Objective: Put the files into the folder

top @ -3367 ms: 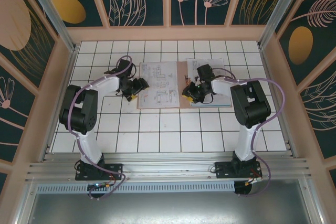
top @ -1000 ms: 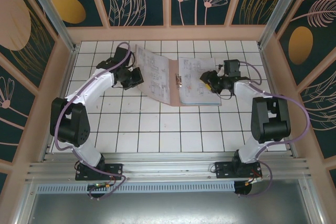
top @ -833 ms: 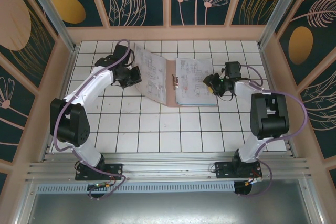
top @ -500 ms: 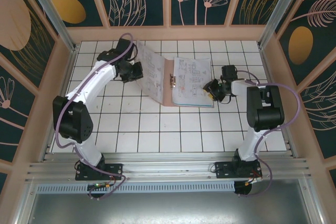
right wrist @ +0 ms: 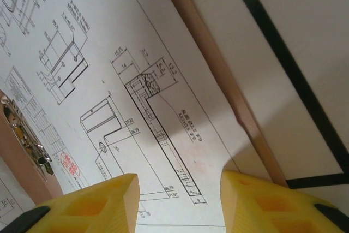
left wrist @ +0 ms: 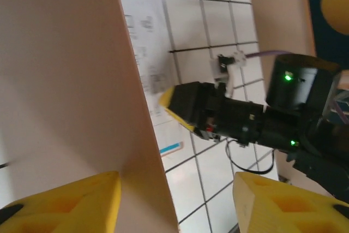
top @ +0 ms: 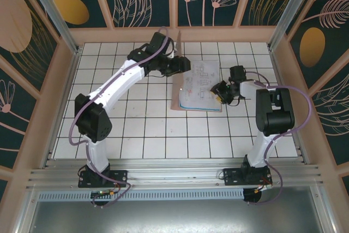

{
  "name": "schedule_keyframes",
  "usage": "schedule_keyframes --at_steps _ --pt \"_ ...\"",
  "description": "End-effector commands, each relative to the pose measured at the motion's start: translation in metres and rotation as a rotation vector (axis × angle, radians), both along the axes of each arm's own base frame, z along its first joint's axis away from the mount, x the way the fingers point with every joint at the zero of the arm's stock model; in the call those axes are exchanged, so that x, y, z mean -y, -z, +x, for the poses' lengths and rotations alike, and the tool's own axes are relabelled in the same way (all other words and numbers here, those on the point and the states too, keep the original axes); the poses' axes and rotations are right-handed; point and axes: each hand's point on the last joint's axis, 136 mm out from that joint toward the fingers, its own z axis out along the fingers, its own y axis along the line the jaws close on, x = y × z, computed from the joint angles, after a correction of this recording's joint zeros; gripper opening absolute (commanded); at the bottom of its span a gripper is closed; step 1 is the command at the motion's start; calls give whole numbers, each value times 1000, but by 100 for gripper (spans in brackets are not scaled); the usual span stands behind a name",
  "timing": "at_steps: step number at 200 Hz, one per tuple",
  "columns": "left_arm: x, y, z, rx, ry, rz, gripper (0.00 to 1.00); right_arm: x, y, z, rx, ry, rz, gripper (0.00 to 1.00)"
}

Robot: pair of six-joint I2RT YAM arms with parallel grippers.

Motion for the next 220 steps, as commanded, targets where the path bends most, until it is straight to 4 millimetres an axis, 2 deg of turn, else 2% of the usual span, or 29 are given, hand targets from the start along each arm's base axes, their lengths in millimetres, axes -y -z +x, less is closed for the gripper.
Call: schedule_keyframes --at_steps 1,36,52,72,78,86,92,115,125,128,158,167,178,189,199,207,212,220 --pt "38 9 -4 -49 93 -123 60 21 -45 10 87 60 -124 47" --pt "78 31 -3 -106 164 -266 66 54 -108 12 225 214 -249 52" --pt "93 45 -3 -145 188 -316 67 61 -131 8 275 249 -273 54" --pt "101 71 -1 -212 191 -331 67 63 -157 5 343 265 -264 60" --pt "102 76 0 -221 193 -337 67 63 -161 4 358 266 -259 64" --pt "103 79 0 -228 193 -338 68 60 -167 4 378 257 -247 80" --pt "103 81 1 -229 193 -337 68 58 -170 4 390 246 -239 97" --pt "97 73 7 -206 159 -319 74 53 -175 2 421 214 -219 99" --pt "86 65 14 -184 114 -305 96 51 -180 2 443 198 -216 99" --pt "82 62 17 -175 98 -303 99 52 -181 2 451 196 -215 99" --pt "26 38 36 -99 -61 -287 99 55 -209 3 584 154 -272 99" --pt "6 32 40 -78 -98 -286 99 64 -214 4 596 154 -343 99" --pt "-22 25 45 -36 -159 -248 99 89 -218 5 586 216 -491 99" --pt "-57 18 50 51 -249 -151 99 113 -219 3 591 277 -622 99" --pt "-90 14 52 140 -346 -17 99 124 -218 3 651 271 -708 99" --pt "-117 11 54 201 -431 89 99 127 -215 3 722 237 -758 99" --pt "-132 3 51 238 -476 136 99 123 -213 5 798 190 -780 99" --pt "-154 2 50 275 -542 220 99 116 -209 3 917 117 -833 99"
